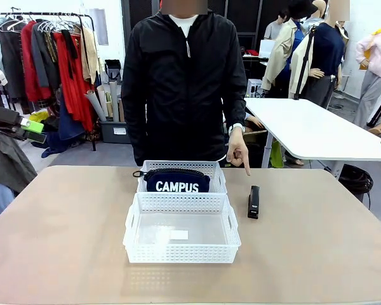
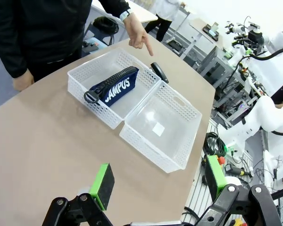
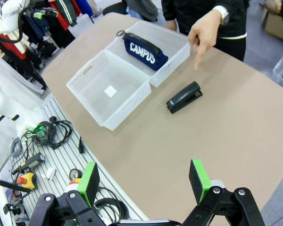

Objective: Distribute items into two baskets.
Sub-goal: Pick up the Stapler that the person points to.

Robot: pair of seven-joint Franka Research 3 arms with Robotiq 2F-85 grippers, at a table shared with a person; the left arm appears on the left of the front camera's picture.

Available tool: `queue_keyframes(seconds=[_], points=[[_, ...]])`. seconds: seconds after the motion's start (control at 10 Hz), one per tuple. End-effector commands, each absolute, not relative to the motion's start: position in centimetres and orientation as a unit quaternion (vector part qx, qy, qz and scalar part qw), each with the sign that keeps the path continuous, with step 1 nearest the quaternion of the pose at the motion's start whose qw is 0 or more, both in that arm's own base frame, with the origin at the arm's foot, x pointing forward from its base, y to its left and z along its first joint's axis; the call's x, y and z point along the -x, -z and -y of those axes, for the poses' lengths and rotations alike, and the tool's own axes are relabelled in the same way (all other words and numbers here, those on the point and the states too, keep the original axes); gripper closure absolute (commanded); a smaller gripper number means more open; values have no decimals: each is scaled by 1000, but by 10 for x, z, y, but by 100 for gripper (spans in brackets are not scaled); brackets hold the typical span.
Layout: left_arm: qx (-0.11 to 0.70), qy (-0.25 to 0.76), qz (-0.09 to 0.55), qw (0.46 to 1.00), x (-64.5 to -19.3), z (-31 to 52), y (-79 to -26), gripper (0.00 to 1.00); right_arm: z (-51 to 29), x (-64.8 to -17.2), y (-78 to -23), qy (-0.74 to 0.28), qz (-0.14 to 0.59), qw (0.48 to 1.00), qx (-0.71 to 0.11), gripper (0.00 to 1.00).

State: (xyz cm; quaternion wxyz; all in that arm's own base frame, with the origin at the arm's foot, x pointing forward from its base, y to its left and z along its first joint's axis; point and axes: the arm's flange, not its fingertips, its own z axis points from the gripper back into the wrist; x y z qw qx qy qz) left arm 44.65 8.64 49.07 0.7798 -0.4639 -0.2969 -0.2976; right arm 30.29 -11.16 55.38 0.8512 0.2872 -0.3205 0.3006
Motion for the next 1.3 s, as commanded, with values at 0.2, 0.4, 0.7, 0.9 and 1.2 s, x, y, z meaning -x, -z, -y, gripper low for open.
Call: queue_keyframes(seconds=[0.2,0.4,0.7,0.9,1.2], points=[[462,298,298,780,-446,-87,-492,0,112,-303,-556,-306,327,846,-289,0],[462,298,298,780,-446,-87,-492,0,112,-303,-556,-306,327,846,-289,0],[462,298,298,780,-446,-87,-492,0,102,-312,-552,-289,317,857,-285,0],[462,298,298,780,-446,-87,-492,0,85,-328,-548,-285,307,863,-284,0],[462,298,298,780,-446,-87,-492,0,64,-358,-543,-279,300,865,-288,0]])
